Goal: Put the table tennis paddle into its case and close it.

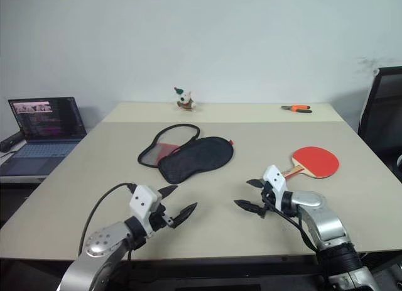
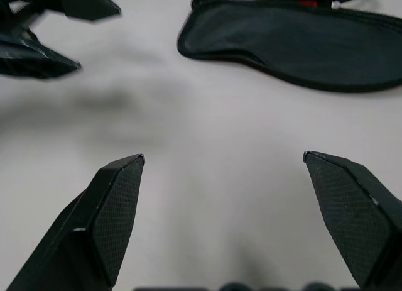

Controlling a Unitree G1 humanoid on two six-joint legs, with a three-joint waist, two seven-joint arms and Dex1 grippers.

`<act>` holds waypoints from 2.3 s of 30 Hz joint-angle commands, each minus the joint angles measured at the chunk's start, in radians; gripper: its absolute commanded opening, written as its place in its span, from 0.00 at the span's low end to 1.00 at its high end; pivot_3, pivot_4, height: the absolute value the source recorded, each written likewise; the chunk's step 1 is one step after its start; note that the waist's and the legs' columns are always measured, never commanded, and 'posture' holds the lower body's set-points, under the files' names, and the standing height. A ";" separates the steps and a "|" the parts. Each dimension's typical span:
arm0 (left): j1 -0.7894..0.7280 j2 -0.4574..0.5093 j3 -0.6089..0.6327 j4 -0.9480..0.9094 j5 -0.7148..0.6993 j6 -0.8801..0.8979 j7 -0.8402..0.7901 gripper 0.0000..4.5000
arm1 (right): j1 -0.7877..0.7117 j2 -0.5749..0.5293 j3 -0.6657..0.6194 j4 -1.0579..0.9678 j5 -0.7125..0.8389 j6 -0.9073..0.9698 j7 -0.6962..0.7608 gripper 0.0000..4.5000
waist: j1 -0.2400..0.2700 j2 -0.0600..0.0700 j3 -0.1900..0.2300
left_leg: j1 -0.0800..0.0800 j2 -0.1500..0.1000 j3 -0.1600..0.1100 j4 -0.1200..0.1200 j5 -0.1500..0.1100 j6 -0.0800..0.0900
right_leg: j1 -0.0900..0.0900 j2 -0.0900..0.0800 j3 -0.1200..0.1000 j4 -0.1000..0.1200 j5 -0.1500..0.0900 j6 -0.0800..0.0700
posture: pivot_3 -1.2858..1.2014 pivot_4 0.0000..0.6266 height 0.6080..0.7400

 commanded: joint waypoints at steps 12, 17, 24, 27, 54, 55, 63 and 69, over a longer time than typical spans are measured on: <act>-0.233 0.075 0.043 0.265 -0.064 -0.077 -0.185 1.00 | -0.102 -0.063 -0.192 -0.127 0.132 0.173 -0.114 0.99 | 0.000 0.000 0.000 | 0.000 -0.001 0.000 0.000 0.000 0.000 | 0.000 0.001 -0.001 0.000 0.000 0.000 | 0.52 0.24 1.00; -0.341 0.133 0.051 0.458 0.011 -0.179 -0.199 1.00 | -0.094 -0.058 -0.175 -0.180 0.144 0.182 -0.128 0.99 | -0.001 0.000 0.000 | 0.000 -0.001 0.000 -0.001 0.000 0.000 | 0.000 0.001 -0.001 0.000 0.000 0.000 | 0.52 0.24 1.00; -0.509 0.139 -0.034 0.808 0.144 -0.338 -0.243 1.00 | -0.101 -0.027 -0.174 -0.207 0.147 0.178 -0.175 0.99 | 0.000 0.000 0.000 | -0.001 -0.001 0.000 -0.001 0.000 0.000 | -0.001 0.001 -0.002 0.000 0.000 0.000 | 0.52 0.24 1.00; -0.608 0.115 -0.068 0.978 0.198 -0.404 -0.245 1.00 | -0.081 -0.030 -0.184 -0.209 0.151 0.170 -0.176 0.99 | 0.002 0.000 0.000 | -0.001 -0.002 0.000 -0.001 0.000 0.000 | -0.001 0.001 -0.002 0.000 0.000 0.000 | 0.52 0.24 1.00; -0.765 0.179 -0.118 1.481 0.342 -0.604 -0.400 0.48 | -0.063 -0.028 -0.190 -0.242 0.185 0.157 -0.205 1.00 | -0.013 0.000 0.000 | 0.001 0.000 0.003 0.000 0.000 0.000 | -0.001 0.003 -0.002 0.002 0.000 0.000 | 0.52 0.24 1.00; -0.760 0.183 -0.118 1.486 0.345 -0.602 -0.400 0.41 | -0.064 -0.029 -0.192 -0.242 0.186 0.157 -0.206 1.00 | -0.014 0.000 0.000 | 0.001 0.000 0.003 0.000 0.000 0.000 | -0.001 0.003 -0.001 0.002 -0.001 0.000 | 0.52 0.24 1.00; -0.754 0.179 -0.093 1.495 0.331 -0.584 -0.399 0.00 | -0.067 -0.039 -0.204 -0.240 0.187 0.159 -0.211 1.00 | -0.026 0.000 0.000 | 0.002 0.001 0.002 0.000 0.000 0.000 | -0.001 0.003 -0.001 0.003 -0.001 0.001 | 0.52 0.24 1.00; -0.760 0.135 -0.061 1.441 0.284 -0.542 -0.428 0.00 | -0.062 -0.045 -0.210 -0.239 0.186 0.159 -0.208 1.00 | -0.023 0.000 0.000 | 0.001 0.001 0.002 0.000 0.000 0.000 | -0.001 0.003 -0.001 0.003 -0.001 0.001 | 0.52 0.24 1.00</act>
